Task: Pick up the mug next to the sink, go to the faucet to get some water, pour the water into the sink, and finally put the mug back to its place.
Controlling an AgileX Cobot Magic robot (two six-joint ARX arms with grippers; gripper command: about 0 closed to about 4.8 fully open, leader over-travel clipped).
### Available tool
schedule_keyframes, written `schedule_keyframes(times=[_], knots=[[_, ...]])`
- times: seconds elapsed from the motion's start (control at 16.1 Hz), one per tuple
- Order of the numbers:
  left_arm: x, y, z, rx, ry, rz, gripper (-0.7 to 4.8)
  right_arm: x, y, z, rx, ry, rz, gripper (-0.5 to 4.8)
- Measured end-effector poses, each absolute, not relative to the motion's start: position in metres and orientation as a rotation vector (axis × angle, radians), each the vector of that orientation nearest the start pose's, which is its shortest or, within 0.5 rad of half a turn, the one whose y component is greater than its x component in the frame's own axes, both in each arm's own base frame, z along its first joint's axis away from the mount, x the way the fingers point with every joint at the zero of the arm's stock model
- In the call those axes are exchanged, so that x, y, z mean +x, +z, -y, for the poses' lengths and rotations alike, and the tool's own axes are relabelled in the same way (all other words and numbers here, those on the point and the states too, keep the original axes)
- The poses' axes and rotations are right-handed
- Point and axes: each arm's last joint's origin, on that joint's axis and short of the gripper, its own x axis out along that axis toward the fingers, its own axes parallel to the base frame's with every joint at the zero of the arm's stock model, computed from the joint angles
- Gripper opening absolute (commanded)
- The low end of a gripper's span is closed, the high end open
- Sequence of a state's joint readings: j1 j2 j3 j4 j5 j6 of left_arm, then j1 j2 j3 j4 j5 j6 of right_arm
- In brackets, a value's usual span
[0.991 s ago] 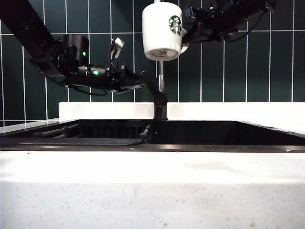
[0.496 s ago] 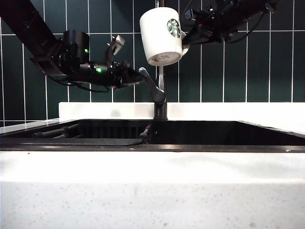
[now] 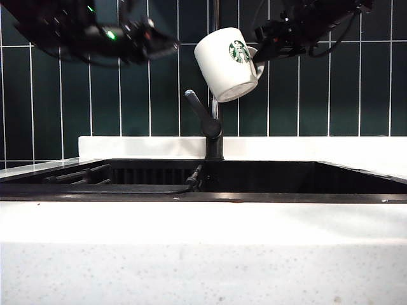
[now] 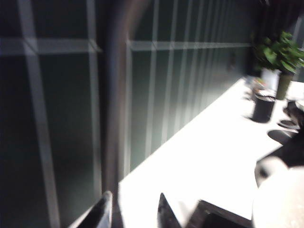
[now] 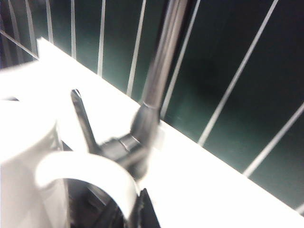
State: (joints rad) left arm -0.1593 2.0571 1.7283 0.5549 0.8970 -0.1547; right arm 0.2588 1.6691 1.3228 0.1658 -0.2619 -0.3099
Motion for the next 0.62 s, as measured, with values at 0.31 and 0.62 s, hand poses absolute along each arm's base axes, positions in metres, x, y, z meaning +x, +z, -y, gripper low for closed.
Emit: schedule_keyframes(times=[0.31,0.62], knots=[[0.462,0.345,0.074,-0.096,-1.013,0.038,1.21,0.372,0.318,-0.102,-0.597,0.438,-0.154,-0.01],[0.460,0.347,0.067,-0.116,-0.996,0.002,1.20,0.370,0.312,-0.098,-0.886,0.377,-0.217,-0.01]])
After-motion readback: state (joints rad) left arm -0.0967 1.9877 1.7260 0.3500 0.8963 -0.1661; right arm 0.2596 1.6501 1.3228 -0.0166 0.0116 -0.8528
